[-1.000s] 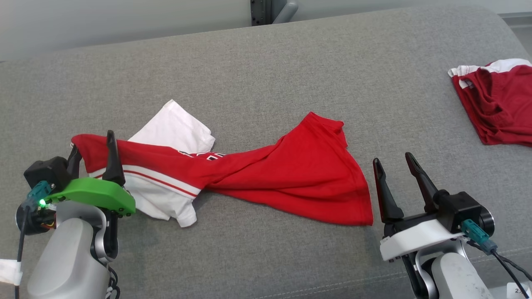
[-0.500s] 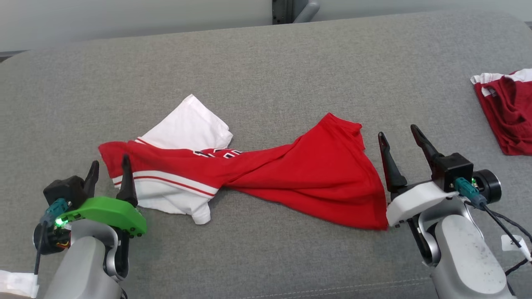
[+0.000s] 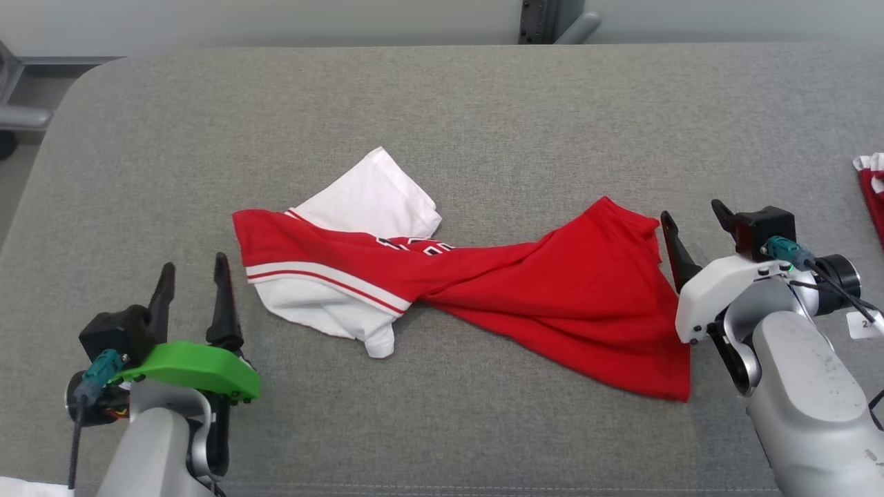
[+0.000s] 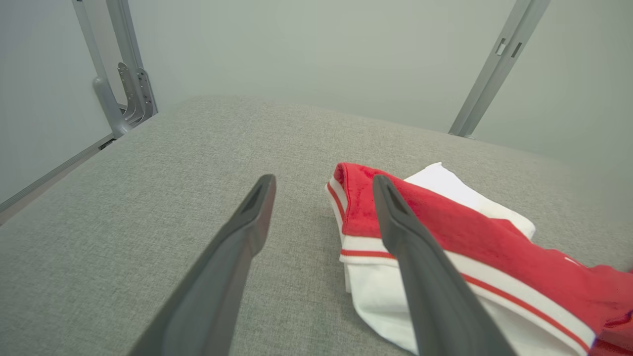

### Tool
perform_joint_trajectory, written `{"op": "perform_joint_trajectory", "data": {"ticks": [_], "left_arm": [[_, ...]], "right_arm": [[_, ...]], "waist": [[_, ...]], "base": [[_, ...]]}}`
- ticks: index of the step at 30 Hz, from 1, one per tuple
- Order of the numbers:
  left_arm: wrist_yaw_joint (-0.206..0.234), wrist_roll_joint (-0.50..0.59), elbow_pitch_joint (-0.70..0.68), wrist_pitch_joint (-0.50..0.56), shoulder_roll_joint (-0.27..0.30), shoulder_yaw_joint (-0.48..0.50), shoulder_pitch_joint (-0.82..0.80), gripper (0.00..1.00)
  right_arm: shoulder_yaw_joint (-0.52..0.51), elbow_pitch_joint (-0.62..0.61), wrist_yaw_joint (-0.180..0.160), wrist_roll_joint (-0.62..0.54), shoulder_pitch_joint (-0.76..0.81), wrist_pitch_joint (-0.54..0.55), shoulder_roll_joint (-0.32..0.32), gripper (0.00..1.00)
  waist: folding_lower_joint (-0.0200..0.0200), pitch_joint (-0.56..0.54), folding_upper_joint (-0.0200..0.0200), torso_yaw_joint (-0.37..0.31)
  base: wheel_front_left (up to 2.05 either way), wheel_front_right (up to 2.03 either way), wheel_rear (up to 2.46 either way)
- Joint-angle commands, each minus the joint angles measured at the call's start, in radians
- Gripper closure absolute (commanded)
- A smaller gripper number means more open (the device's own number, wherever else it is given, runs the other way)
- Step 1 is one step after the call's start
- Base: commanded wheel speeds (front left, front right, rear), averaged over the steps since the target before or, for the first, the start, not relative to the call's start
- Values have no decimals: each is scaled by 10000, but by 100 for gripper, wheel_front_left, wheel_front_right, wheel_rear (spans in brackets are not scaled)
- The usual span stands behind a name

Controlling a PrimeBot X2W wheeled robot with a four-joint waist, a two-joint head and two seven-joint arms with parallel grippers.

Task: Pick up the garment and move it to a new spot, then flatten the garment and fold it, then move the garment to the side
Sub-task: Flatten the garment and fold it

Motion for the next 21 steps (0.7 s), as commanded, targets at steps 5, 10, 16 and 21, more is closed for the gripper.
{"op": "perform_joint_trajectory", "data": {"ticks": [5,10,16,21], "left_arm": [[-41,347,-1321,-27,-675,-118,723,0],[-32,456,-1819,-27,-906,-249,1030,0],[18,629,-2125,-28,-980,-255,1351,0],[47,684,-2241,-28,-959,-185,1472,0]], "right_arm": [[393,1656,-8,577,-1009,1010,-413,0],[546,2640,-8,831,-1569,1489,-597,0],[1029,4080,-6,1576,-1954,2345,-461,2],[1516,4491,-5,2018,-1982,2376,-519,87]], "waist": [[0,95,100,712],[0,159,100,1040],[0,103,100,1418],[0,4,100,1504]], "base": [[0,0,0],[0,0,0],[0,0,0],[0,0,0]]}}
